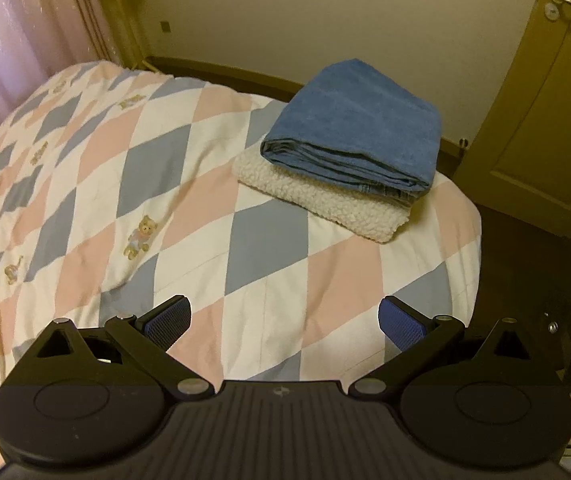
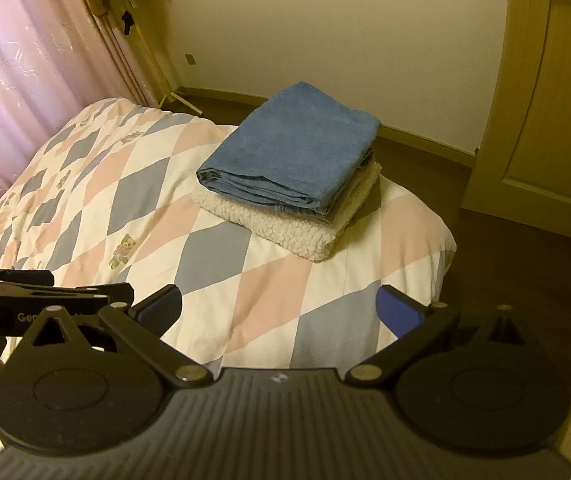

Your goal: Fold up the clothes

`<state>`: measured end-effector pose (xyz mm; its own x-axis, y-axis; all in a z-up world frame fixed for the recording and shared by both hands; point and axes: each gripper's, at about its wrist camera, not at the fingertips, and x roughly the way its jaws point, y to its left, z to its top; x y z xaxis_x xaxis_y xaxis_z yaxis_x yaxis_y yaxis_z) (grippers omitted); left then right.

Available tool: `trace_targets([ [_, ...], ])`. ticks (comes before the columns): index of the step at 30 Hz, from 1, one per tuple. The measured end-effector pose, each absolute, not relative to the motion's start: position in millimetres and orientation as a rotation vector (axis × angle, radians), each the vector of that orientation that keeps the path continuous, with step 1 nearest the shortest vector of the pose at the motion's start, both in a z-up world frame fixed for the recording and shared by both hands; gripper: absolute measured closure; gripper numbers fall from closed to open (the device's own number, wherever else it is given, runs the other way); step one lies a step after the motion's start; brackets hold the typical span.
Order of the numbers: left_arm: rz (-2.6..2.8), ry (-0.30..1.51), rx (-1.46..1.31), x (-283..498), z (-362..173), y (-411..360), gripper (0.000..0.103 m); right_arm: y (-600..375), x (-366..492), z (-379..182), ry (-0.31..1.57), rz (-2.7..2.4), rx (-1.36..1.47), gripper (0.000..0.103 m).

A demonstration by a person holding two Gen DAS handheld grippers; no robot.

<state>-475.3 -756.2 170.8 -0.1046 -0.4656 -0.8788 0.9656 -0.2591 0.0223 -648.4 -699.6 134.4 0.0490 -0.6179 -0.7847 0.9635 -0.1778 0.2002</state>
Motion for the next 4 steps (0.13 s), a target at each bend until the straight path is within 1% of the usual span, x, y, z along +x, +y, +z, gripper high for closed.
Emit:
trace_targets([
  [4, -1.654, 0.720, 0.955, -480.4, 171.1, -761.7, 0.000, -704.4, -651.1, 134.7, 0.501, -1.516, 0.927, 0.001],
])
